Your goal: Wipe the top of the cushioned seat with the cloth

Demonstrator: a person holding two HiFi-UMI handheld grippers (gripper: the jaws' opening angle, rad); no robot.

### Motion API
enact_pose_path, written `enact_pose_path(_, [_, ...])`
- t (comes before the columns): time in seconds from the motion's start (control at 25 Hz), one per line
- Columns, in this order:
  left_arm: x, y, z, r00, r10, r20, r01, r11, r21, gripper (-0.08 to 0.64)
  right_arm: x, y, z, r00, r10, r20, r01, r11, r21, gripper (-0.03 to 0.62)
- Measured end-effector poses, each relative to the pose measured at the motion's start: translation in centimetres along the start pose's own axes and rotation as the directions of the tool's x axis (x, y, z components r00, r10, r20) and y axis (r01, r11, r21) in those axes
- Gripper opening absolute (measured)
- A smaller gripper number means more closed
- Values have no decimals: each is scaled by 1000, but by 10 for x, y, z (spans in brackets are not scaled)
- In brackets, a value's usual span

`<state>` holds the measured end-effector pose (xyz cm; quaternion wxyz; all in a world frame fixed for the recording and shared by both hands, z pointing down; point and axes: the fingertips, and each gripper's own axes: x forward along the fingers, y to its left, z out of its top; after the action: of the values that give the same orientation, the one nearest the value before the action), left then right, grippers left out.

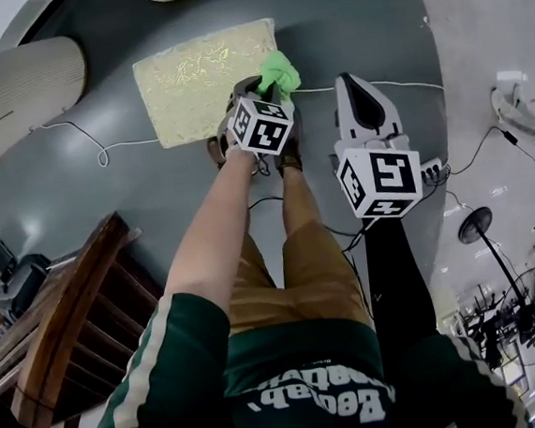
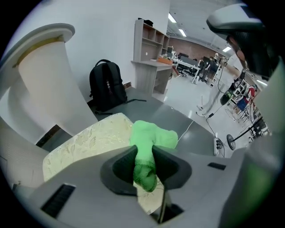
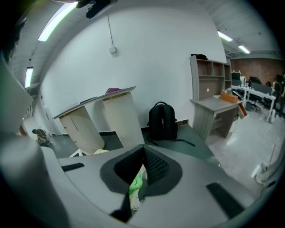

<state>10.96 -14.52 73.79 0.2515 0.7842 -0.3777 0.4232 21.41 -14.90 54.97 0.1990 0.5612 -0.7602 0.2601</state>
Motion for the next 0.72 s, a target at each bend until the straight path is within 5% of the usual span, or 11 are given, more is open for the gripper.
enact_pose_path(0.28, [-19, 41, -27, 999, 41, -13, -42, 998, -42, 100, 6, 29, 7, 999, 44, 3, -43, 999, -27, 8])
enact_pose_path(0.72, [-77, 168, -118, 979, 186, -81, -195, 974, -115, 101, 32, 112, 12, 992, 122, -14, -123, 988, -90, 8])
